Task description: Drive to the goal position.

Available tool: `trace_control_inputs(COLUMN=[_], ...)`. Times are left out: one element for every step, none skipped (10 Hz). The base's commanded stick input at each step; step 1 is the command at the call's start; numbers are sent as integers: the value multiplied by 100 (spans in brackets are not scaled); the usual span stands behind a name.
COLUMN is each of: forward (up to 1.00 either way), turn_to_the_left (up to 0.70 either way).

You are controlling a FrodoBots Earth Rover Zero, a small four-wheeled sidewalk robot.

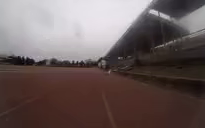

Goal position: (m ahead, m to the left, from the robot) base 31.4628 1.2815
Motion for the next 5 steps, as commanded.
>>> trace_control_inputs(forward=[58, 65, 70, 70, 70], turn_to_the_left=[0, 0, 0, 0, 0])
